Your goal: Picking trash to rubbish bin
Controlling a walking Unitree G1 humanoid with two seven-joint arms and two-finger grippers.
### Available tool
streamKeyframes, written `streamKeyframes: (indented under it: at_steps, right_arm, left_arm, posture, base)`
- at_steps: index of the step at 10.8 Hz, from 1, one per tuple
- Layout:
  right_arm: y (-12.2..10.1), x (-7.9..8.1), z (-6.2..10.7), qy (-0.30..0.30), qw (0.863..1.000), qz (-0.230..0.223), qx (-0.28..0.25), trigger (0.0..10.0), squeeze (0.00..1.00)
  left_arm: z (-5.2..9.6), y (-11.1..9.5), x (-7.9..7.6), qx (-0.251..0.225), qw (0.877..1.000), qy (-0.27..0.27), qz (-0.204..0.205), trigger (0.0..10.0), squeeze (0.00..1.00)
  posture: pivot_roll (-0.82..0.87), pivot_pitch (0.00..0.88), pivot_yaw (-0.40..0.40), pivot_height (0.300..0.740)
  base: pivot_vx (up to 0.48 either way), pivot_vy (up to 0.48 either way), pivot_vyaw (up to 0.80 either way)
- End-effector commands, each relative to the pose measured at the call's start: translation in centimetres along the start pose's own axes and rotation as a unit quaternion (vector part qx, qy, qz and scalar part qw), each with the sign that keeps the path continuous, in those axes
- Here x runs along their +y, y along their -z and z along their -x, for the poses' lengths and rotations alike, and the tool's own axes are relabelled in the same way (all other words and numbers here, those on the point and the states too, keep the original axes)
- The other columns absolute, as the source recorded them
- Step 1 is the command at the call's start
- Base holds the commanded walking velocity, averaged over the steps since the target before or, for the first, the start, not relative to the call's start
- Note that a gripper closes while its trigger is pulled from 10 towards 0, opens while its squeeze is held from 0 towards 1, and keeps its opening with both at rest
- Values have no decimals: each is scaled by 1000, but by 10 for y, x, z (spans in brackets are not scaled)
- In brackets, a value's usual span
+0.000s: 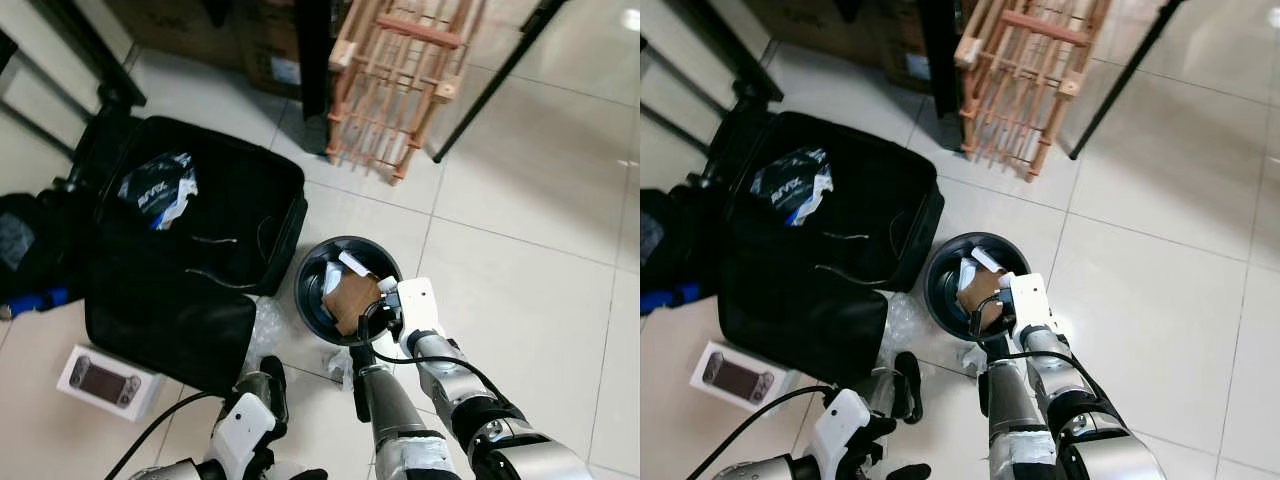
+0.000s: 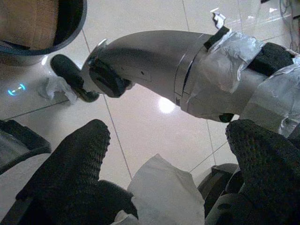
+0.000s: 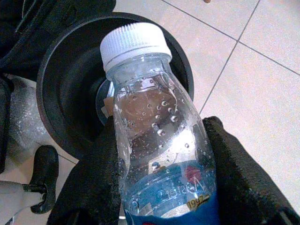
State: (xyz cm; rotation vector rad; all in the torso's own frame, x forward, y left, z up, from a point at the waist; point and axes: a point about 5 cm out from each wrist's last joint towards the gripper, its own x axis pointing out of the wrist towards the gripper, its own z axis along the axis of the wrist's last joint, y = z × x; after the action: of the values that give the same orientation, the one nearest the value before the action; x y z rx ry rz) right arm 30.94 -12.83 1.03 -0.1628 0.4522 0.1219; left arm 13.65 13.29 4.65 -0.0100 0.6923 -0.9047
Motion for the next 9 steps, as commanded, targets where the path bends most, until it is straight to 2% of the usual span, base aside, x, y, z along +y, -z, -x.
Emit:
streamKeyframes:
  at_steps: [1,3,6,9]
  right_arm:
    - [20,4,6,-2,999,-3,35,10000,0]
    - [19,2,5,-3,1000,1,29,10000,0]
    - [20,9,6,-16,999,9,29,10000,0]
    - [20,18,6,-25,999,6,32,10000,0]
  left_arm:
    - [-1,14,-8,21,1000,14,17,10000,0]
    - [-7,9,-5,12,1000,9,9,10000,0]
    - [-18,4,2,3,1000,3,-3,10000,0]
    - [-12,3,5,6,1000,19,-3,10000,0]
  posture:
    - [186,524,12,740]
    - [178,499,3,740]
    - [168,441,-9,740]
    - [181,461,1,740]
  base:
    - [0,0,-688]
    - [0,0,0]
    - [0,0,0]
    - [0,0,0]
